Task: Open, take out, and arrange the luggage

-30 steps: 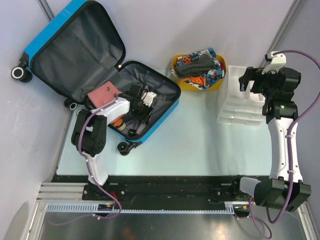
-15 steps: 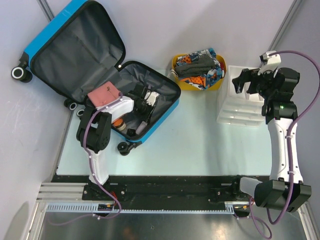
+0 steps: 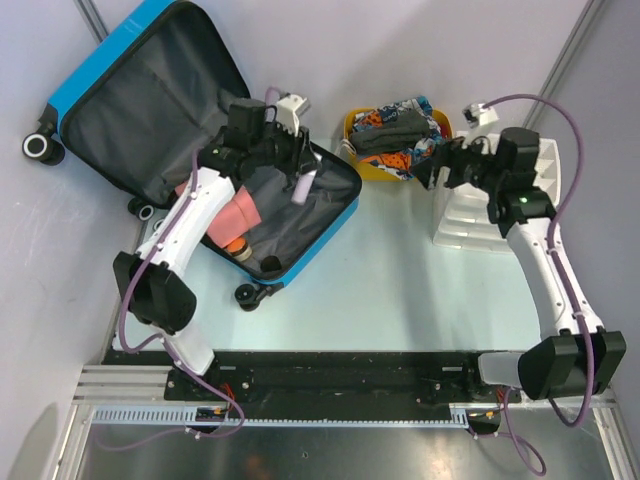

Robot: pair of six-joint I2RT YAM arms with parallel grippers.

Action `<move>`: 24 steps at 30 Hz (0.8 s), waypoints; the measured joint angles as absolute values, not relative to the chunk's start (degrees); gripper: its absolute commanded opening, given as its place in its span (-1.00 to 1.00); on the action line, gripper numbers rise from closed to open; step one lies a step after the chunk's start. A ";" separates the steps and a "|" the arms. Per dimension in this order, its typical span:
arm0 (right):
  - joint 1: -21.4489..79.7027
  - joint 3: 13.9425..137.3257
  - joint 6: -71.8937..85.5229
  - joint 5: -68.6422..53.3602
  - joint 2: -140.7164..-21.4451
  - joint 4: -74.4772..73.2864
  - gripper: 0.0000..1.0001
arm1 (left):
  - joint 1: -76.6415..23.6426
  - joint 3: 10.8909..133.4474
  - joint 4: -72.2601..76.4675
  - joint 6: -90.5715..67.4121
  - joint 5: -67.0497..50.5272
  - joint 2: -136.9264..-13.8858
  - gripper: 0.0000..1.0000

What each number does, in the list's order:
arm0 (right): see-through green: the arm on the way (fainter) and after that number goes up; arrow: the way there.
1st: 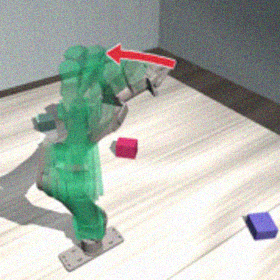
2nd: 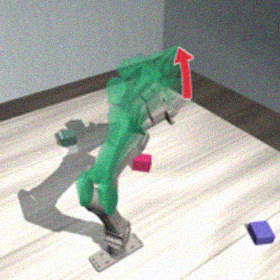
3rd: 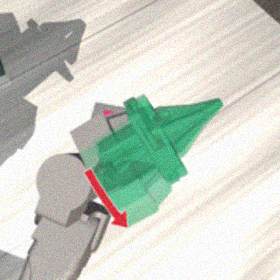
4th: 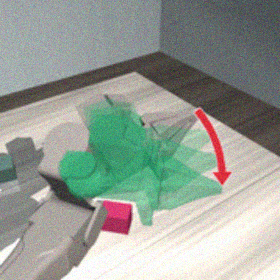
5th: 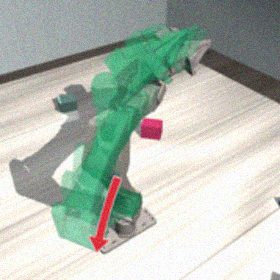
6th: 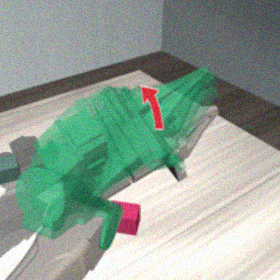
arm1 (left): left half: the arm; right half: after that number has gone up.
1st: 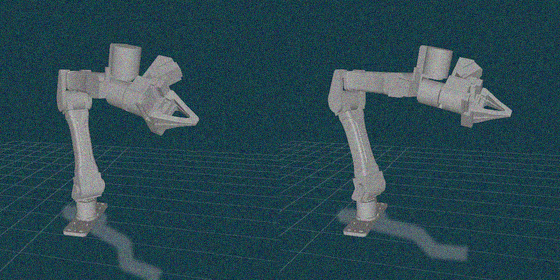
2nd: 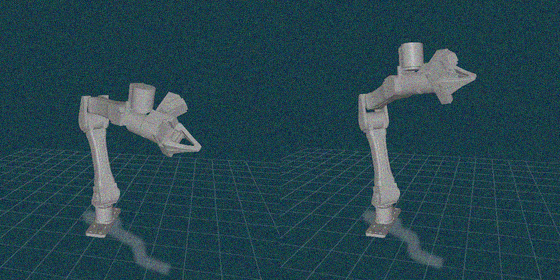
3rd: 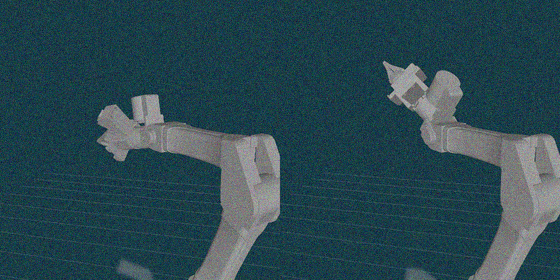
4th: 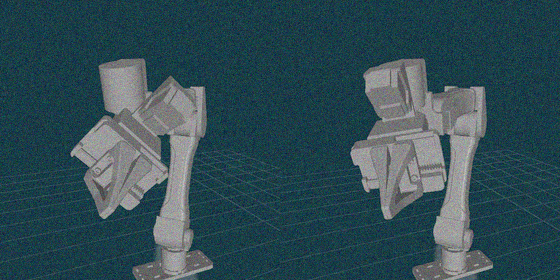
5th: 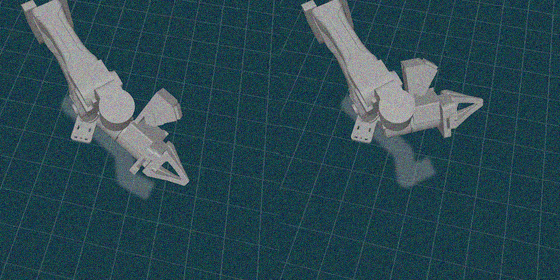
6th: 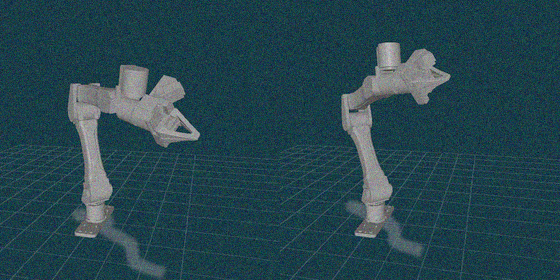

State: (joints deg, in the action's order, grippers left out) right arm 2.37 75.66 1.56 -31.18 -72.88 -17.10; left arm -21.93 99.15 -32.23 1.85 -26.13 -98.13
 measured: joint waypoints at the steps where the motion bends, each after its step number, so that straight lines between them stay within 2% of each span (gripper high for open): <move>1: 4.05 75.66 2.52 -31.53 -73.49 -16.43 0.79 | -21.93 100.38 -31.79 0.99 -27.31 -97.91 -1.00; 5: 11.70 75.66 7.62 -32.21 -76.60 -12.53 0.79 | -21.89 103.53 -28.38 -4.05 -32.25 -97.30 -1.00; 11: 20.03 75.64 14.68 -32.93 -82.35 -2.72 0.68 | -22.04 103.61 -22.59 -12.29 -38.20 -97.14 -1.00; 13: 21.21 75.64 17.08 -33.26 -84.09 0.95 0.63 | -22.31 103.33 -20.97 -13.80 -39.46 -96.84 -0.99; 24: 24.36 75.44 25.63 -35.90 -88.73 13.08 0.62 | -24.10 98.13 -16.10 -17.47 -42.37 -91.29 -1.00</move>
State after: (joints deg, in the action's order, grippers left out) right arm 24.36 75.44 25.63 -35.90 -88.73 13.08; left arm -24.10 98.13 -16.10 -17.47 -42.37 -91.29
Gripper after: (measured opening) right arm 0.814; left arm 0.373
